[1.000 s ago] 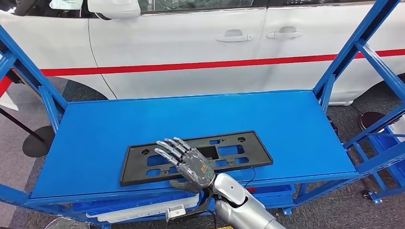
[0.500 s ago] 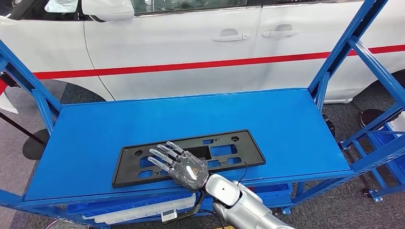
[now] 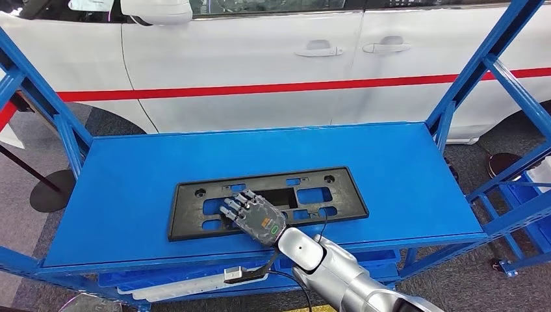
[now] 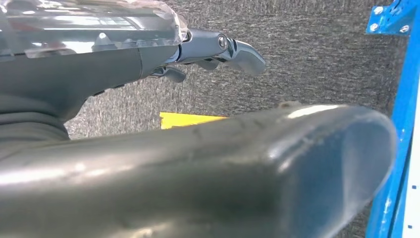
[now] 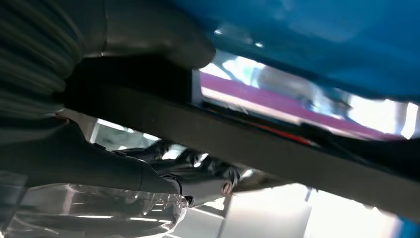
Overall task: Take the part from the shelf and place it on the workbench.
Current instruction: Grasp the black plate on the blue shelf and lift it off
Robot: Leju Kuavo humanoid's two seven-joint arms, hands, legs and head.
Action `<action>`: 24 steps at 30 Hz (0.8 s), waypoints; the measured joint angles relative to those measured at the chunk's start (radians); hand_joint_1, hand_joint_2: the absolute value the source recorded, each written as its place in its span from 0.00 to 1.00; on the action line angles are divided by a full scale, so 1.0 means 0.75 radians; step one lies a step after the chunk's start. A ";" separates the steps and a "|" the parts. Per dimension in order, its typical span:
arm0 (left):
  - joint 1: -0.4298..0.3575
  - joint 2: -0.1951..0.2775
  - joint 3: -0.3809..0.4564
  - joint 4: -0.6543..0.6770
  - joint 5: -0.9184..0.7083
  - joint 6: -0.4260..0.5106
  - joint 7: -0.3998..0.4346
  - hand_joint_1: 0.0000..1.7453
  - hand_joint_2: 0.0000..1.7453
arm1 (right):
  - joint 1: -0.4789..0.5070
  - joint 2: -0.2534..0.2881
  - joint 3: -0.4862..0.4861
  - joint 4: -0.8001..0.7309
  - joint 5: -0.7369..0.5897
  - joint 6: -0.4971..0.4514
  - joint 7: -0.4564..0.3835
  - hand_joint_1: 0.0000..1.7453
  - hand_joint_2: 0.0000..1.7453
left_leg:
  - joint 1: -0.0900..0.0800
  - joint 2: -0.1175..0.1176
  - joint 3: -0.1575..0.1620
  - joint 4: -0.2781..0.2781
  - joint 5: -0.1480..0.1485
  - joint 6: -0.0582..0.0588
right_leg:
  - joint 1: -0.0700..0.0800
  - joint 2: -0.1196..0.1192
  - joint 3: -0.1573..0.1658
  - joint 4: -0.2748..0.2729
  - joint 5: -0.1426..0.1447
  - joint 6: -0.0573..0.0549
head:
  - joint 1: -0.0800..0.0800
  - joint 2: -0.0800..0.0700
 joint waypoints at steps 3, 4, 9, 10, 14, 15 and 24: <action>0.000 -0.003 0.001 0.000 -0.001 0.000 -0.010 0.00 0.00 | -0.022 -0.002 0.004 0.037 0.000 0.023 0.096 1.00 1.00 | -0.004 -0.001 -0.004 0.001 0.001 -0.016 | 0.009 0.000 0.032 -0.080 0.014 -0.010 | 0.000 0.000; 0.001 -0.004 0.001 0.000 -0.001 0.000 -0.013 0.00 0.00 | -0.030 -0.005 0.005 0.050 0.000 0.026 0.122 1.00 1.00 | -0.004 -0.001 -0.005 -0.001 0.003 -0.025 | 0.012 0.000 0.031 -0.082 0.016 -0.013 | 0.000 0.000; 0.004 -0.004 0.002 0.000 -0.003 -0.004 -0.017 0.00 0.00 | -0.058 -0.013 0.003 0.092 0.001 0.038 0.166 0.99 1.00 | -0.001 0.002 -0.083 0.186 -0.112 -0.050 | -0.002 -0.005 0.045 -0.114 0.037 -0.043 | 0.000 0.000; 0.005 -0.004 0.002 0.000 -0.003 -0.006 -0.017 0.00 0.00 | -0.059 -0.013 0.000 0.101 0.001 0.042 0.172 0.99 1.00 | 0.000 0.002 -0.124 0.279 -0.155 -0.054 | -0.001 -0.006 0.044 -0.114 0.037 -0.045 | 0.000 0.000; 0.009 -0.004 0.005 0.000 -0.004 -0.008 -0.018 0.00 0.00 | -0.061 -0.013 -0.009 0.125 0.002 0.047 0.188 0.99 1.00 | 0.004 0.003 -0.120 0.278 -0.108 -0.062 | -0.002 -0.007 0.046 -0.106 0.033 -0.040 | 0.000 0.000; 0.008 -0.004 0.006 0.000 -0.004 -0.008 -0.019 0.00 0.00 | -0.064 -0.013 -0.011 0.129 0.002 0.049 0.191 1.00 1.00 | 0.006 0.004 -0.070 0.177 -0.066 -0.061 | -0.002 -0.007 0.046 -0.101 0.029 -0.035 | 0.000 0.000; 0.005 -0.002 0.009 0.000 0.003 0.001 -0.120 0.00 1.00 | -0.077 -0.013 -0.074 0.169 0.001 0.020 0.159 0.98 1.00 | 0.006 0.006 0.010 -0.010 0.001 0.002 | -0.003 0.000 -0.029 0.071 -0.082 0.024 | 0.000 0.000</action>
